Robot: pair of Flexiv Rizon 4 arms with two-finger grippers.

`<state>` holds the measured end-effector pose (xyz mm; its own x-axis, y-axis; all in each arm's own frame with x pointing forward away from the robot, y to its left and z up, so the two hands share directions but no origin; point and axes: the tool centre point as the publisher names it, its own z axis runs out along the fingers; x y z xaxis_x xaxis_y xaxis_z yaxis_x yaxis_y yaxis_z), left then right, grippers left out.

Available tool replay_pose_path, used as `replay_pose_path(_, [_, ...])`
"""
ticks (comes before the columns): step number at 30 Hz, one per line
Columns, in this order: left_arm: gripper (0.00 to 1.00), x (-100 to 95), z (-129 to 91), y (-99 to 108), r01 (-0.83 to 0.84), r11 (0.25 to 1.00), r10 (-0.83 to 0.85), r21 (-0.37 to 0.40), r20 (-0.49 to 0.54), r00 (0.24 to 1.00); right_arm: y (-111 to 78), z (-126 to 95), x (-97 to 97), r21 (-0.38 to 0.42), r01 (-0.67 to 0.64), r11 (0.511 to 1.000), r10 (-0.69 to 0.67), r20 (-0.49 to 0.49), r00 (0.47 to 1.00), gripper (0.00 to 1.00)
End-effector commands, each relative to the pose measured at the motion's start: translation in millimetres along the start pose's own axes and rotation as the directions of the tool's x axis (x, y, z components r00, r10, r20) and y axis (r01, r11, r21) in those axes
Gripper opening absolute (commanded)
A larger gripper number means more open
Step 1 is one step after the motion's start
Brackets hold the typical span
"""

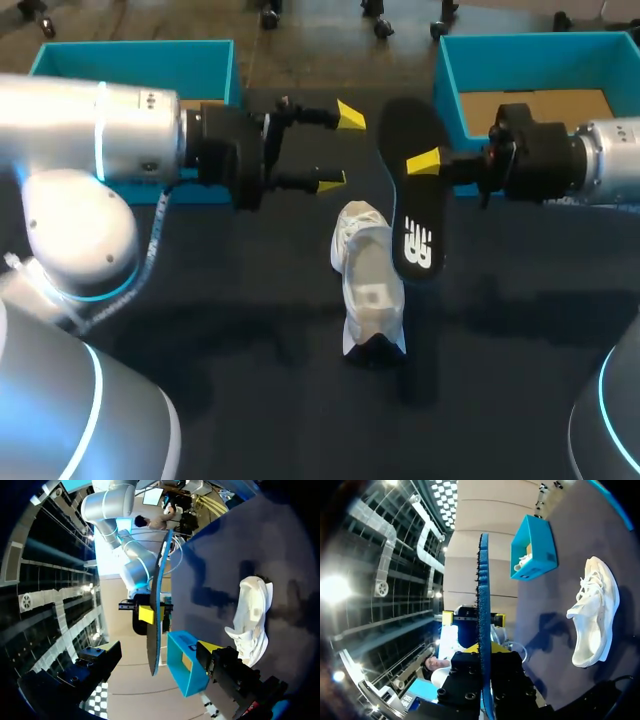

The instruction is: Take the shoe out of the shoebox, open the shoe tongue, remove and reinsert the insole, then place the shoe into the shoebox

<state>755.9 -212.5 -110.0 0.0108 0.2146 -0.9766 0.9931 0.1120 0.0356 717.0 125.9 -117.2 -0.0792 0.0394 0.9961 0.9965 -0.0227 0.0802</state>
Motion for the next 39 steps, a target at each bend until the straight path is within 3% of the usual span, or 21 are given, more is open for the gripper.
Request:
replay_pose_path(1, [1.0, 6.8, 4.4, 0.0, -0.016, 1.0, 0.016, -0.002, 0.156, 0.988, 3.8, 8.1, -1.9, 0.007, -0.011, 1.0, 0.011, -0.007, 1.0, 0.0])
replay_pose_path(8, [1.0, 7.6, 13.9, 2.2, -0.036, 0.999, 0.034, 0.001, 0.251, 0.967, 4.9, 20.2, -2.5, 0.022, -0.041, 0.999, 0.041, -0.008, 0.999, 0.0])
replay_pose_path(14, [0.83, 3.4, 21.7, 3.7, -0.028, 1.0, 0.026, 0.003, 0.271, 0.962, 2.5, 30.5, 0.5, 0.031, -0.035, 0.999, 0.036, -0.005, 0.999, 0.0])
replay_pose_path(17, [0.68, 4.1, 24.0, 3.5, -0.037, 0.999, 0.033, 0.009, 0.271, 0.962, 2.1, 33.7, -0.2, 0.038, -0.042, 0.998, 0.042, 0.005, 0.999, 0.0])
replay_pose_path(21, [0.71, 4.3, 27.6, 4.0, -0.038, 0.999, 0.036, 0.002, 0.275, 0.961, 2.8, 37.7, 0.5, 0.042, -0.04, 0.998, 0.039, 0.011, 0.999, 0.0])
replay_pose_path(27, [0.41, 2.8, 30.7, 3.9, -0.039, 0.999, 0.036, 0.008, 0.279, 0.96, 2.3, 43.6, 0.3, 0.061, -0.045, 0.997, 0.044, 0.021, 0.999, 0.0])
replay_pose_path(39, [0.31, 5.5, 34.4, 5.3, -0.038, 0.999, 0.034, 0.007, 0.27, 0.962, 3.7, 54.4, -4.8, 0.074, -0.038, 0.997, 0.038, 0.007, 0.999, 0.0])
